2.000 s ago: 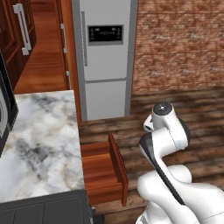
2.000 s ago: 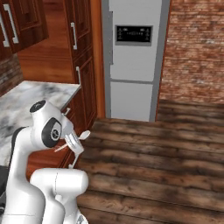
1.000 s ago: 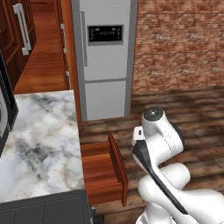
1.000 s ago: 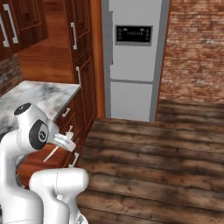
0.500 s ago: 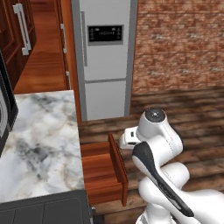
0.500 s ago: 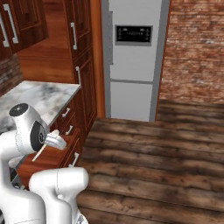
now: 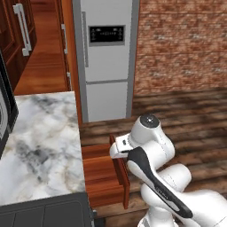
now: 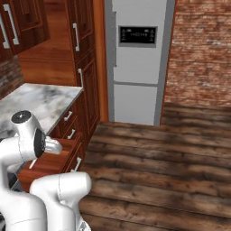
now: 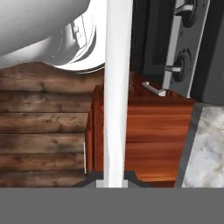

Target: Organize the utensils by type. Pick up the wooden spoons from the counter and place them in the open cabinet. Then pick up the metallic utensils from the counter and place them in the open drawer.

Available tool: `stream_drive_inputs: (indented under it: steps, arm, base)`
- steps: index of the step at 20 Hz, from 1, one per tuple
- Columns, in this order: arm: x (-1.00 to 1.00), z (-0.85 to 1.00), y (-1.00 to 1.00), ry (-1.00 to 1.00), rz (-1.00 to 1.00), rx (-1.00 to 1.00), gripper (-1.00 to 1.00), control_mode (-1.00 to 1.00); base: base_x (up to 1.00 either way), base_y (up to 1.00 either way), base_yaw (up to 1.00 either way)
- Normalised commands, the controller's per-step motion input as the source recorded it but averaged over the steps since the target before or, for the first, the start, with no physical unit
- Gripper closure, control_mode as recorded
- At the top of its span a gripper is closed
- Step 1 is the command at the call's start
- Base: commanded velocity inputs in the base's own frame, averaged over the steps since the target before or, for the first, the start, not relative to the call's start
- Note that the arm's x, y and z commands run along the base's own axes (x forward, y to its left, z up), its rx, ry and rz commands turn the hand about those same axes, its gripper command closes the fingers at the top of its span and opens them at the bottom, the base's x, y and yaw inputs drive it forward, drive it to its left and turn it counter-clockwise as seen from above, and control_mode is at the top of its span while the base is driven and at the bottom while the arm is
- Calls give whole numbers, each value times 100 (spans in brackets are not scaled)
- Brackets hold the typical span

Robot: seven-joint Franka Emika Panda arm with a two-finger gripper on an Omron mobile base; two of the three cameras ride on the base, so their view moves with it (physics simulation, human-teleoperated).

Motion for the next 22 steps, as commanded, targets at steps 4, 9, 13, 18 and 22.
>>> stream_drive_inputs:
  steps: [4,9,13,18,22]
  arm:
    - [36,-11,39,5,1,0,100,-100]
    - [39,-16,19,6,-2,0,100,-100]
    - [40,-30,2,6,-4,0,100,-100]
    - [29,-43,-8,11,-2,0,100,-100]
    - [13,-52,-1,5,-1,0,100,-100]
  base:
    - [0,0,0]
    - [0,0,0]
    - [0,0,0]
    - [0,0,0]
    - [0,0,0]
